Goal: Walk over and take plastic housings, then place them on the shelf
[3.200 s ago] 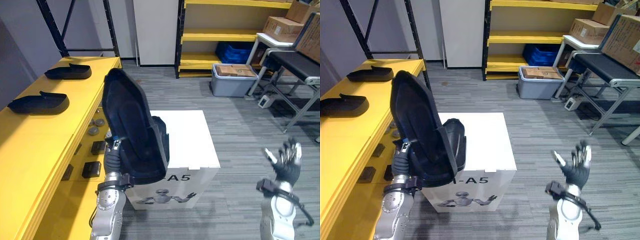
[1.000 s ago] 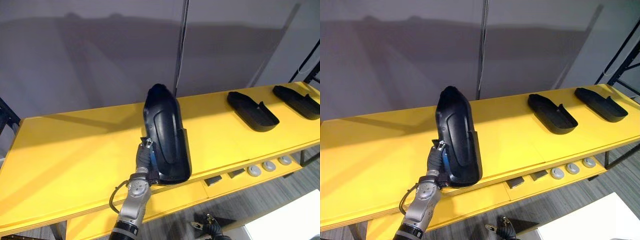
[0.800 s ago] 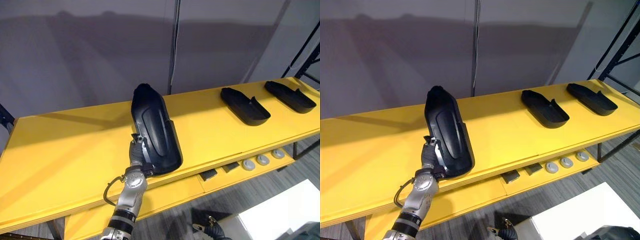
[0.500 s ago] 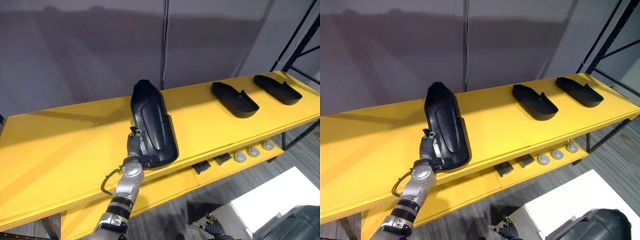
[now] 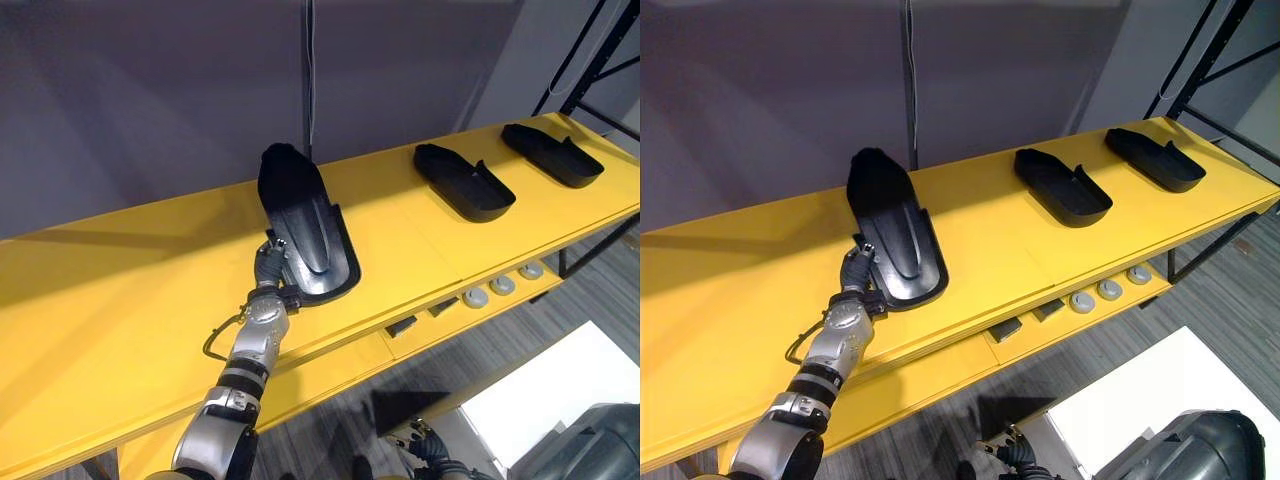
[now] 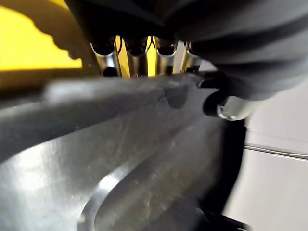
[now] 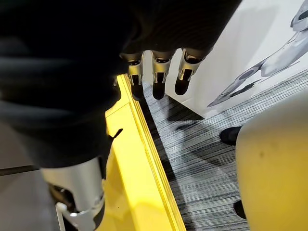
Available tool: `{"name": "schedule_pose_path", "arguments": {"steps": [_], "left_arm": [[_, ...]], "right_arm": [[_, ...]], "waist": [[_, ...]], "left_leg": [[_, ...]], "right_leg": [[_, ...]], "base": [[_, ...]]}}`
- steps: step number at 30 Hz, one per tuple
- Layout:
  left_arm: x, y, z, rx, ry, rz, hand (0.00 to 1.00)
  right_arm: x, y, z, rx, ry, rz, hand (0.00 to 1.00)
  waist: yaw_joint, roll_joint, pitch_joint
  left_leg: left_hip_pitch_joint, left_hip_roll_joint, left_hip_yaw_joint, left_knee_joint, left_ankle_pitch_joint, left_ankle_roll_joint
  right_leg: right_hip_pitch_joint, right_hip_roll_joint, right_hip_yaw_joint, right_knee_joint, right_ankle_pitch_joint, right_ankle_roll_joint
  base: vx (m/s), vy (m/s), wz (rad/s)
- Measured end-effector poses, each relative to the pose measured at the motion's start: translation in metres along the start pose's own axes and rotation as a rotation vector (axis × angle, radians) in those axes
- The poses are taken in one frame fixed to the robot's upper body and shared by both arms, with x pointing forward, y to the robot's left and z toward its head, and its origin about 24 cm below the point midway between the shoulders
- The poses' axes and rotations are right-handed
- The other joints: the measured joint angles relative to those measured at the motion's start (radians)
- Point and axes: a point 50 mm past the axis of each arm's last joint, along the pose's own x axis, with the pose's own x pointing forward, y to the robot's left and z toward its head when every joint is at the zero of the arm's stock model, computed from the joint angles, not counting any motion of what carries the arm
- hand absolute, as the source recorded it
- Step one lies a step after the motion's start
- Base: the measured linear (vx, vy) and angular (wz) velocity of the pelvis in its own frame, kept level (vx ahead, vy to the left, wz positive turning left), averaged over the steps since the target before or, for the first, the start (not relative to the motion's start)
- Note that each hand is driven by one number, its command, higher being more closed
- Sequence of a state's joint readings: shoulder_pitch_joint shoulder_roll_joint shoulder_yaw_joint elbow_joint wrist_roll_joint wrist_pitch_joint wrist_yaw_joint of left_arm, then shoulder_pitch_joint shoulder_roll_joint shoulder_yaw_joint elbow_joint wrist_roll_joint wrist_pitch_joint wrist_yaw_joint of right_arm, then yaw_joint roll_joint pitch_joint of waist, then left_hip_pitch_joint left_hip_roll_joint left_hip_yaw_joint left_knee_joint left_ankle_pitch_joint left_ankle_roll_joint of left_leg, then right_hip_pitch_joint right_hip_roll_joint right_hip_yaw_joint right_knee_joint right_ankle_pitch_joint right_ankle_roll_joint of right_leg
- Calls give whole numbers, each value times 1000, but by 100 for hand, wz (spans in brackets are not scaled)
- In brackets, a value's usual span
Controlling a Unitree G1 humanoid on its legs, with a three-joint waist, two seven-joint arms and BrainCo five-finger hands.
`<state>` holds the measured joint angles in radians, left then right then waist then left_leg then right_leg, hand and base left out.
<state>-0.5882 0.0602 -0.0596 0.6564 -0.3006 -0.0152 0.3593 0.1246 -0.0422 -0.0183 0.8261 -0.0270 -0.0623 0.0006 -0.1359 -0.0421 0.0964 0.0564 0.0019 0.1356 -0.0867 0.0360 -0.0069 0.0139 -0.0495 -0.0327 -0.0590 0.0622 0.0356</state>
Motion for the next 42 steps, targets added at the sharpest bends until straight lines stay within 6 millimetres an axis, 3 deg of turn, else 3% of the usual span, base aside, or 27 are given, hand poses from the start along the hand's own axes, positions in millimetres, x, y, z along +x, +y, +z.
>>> {"name": "schedule_pose_path", "arguments": {"steps": [5, 20, 34, 35, 39, 42], "left_arm": [[3, 6, 1, -47, 15, 28, 0], [5, 1, 9, -48, -5, 9, 0], [-21, 36, 10, -120, -110, 123, 0], [-24, 37, 12, -126, -128, 122, 100], [-38, 36, 22, -94, -216, 95, 100], [-53, 10, 28, -24, -295, -59, 100]], "right_arm": [[1, 0, 3, -2, -8, 1, 0], [2, 0, 6, 2, -14, 13, 0], [2, 0, 2, 5, 0, 18, 0], [1, 0, 1, 6, 2, 18, 0], [1, 0, 0, 11, 6, 18, 0], [0, 0, -4, 23, 20, 18, 0]], "waist": [[-13, 3, 3], [-13, 21, 15], [12, 22, 16], [17, 22, 16], [26, 22, 15], [45, 23, 13]], "left_leg": [[-4, 1, 7, -3, -4, -5], [-4, 0, -21, 0, 1, 1], [1, 0, -31, 0, 3, 3], [1, 0, -33, 0, 3, 4], [5, 0, -39, 0, 4, 5], [8, 0, -47, 0, 6, 7]], "right_leg": [[-6, 2, 13, -5, 6, -1], [14, 3, -12, -21, 7, -1], [23, 3, -30, -22, 6, -1], [25, 3, -32, -22, 6, -1], [32, 2, -37, -22, 6, -1], [40, 2, -39, -24, 6, -1]], "base": [[-57, 3, -6], [-3, 1, 5], [-15, 3, 2], [-24, 7, 5], [-24, 7, 5], [-31, 8, 9]]}}
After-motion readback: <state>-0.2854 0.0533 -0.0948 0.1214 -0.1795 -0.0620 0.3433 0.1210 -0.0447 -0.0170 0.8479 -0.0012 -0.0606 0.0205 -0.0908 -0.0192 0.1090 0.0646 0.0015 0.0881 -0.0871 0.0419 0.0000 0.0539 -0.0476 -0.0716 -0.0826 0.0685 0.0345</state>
